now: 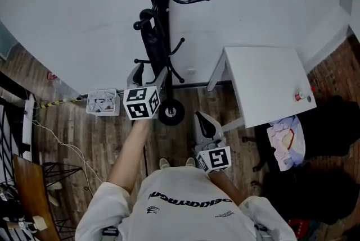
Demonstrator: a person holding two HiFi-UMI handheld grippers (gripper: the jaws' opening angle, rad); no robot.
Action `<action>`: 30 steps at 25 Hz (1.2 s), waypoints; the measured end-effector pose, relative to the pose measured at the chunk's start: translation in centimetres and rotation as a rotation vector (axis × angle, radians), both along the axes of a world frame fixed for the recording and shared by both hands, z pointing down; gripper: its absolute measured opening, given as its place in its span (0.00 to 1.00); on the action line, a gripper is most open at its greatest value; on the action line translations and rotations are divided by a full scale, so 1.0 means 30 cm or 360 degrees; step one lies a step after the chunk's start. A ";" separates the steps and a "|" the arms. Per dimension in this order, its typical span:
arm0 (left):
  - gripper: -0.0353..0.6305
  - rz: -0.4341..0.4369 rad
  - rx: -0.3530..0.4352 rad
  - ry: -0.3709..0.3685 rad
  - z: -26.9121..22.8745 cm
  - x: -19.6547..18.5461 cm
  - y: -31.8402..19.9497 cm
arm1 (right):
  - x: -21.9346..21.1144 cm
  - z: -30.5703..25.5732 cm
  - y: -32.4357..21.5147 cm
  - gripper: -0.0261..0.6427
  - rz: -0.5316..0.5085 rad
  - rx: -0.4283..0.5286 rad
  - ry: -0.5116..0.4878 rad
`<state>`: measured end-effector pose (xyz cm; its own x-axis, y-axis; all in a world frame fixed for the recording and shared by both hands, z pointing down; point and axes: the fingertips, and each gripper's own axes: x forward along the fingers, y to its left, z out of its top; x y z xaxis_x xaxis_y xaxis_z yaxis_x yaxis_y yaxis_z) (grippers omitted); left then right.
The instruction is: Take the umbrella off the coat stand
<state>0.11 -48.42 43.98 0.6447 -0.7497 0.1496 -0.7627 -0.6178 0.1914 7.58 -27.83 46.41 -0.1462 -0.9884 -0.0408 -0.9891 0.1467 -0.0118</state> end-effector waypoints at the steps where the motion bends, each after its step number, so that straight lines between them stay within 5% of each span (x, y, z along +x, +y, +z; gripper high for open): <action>1: 0.57 0.0009 -0.0002 -0.0009 0.003 0.006 -0.018 | 0.004 0.001 -0.003 0.03 0.0012 -0.0001 -0.0004; 10: 0.57 0.0046 -0.0005 -0.0084 0.039 0.073 -0.134 | 0.037 0.003 -0.024 0.03 0.0078 -0.0001 0.0015; 19: 0.56 0.0089 -0.0037 -0.0016 0.074 0.123 -0.190 | 0.057 0.017 -0.037 0.03 0.0095 -0.0016 0.0014; 22: 0.47 0.0093 -0.0028 -0.0015 0.075 0.130 -0.189 | 0.061 0.011 -0.030 0.03 0.0109 -0.0010 0.0008; 30: 0.43 0.0067 -0.0041 -0.0064 0.075 0.115 -0.179 | 0.078 0.003 -0.004 0.03 0.0130 -0.0001 -0.0003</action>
